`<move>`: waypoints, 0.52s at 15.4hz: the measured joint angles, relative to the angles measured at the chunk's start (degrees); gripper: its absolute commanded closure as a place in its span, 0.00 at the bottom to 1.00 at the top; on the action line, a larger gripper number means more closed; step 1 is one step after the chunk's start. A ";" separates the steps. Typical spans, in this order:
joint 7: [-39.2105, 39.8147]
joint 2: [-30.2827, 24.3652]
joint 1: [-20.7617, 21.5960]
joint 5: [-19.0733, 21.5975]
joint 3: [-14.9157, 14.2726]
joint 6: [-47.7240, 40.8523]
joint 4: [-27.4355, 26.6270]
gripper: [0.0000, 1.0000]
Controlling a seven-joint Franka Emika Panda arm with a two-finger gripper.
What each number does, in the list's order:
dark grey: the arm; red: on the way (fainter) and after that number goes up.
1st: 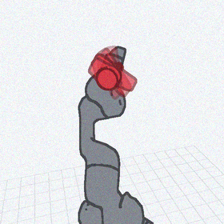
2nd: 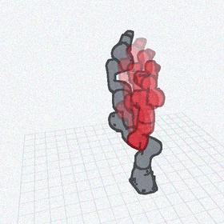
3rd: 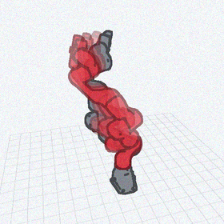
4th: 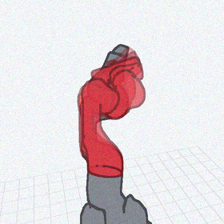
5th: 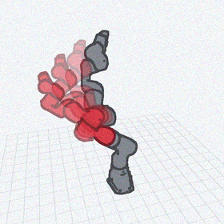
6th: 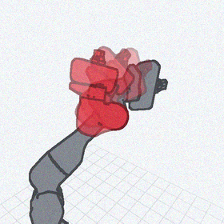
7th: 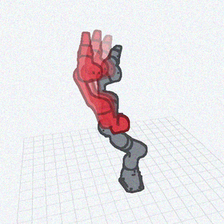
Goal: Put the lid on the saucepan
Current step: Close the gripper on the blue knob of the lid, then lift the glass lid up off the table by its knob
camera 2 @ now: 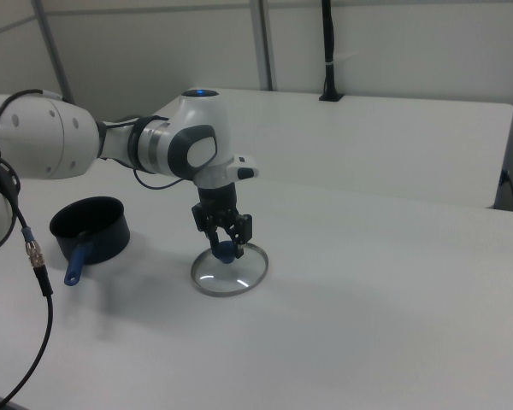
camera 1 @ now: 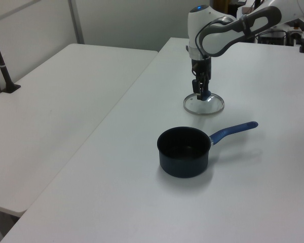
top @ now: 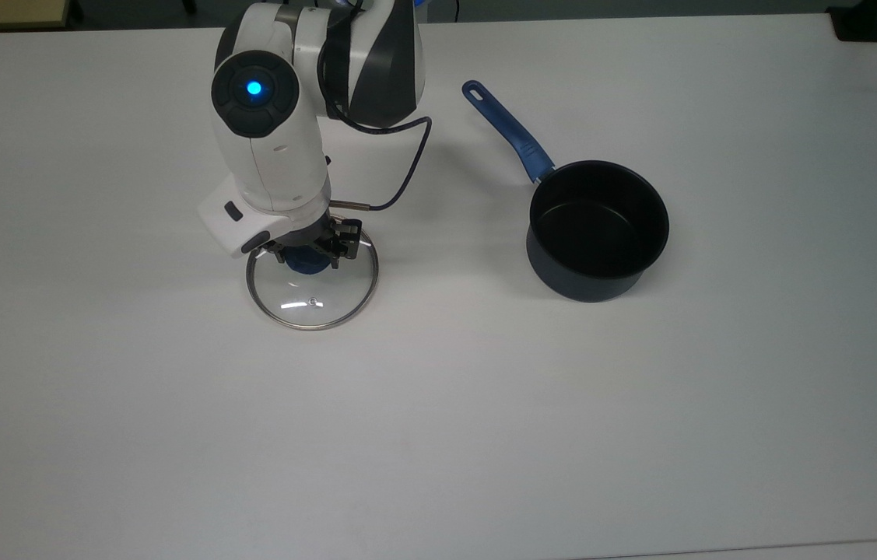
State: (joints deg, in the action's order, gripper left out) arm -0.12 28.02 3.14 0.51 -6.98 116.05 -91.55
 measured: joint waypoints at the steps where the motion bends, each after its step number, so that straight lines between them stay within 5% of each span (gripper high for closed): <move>1: 0.00 0.00 0.00 0.00 0.00 0.00 0.00 0.45; 8: 0.00 -0.80 0.05 0.00 0.00 -0.29 0.06 0.45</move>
State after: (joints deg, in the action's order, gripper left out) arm -0.12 27.23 3.19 0.51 -6.98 115.76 -91.48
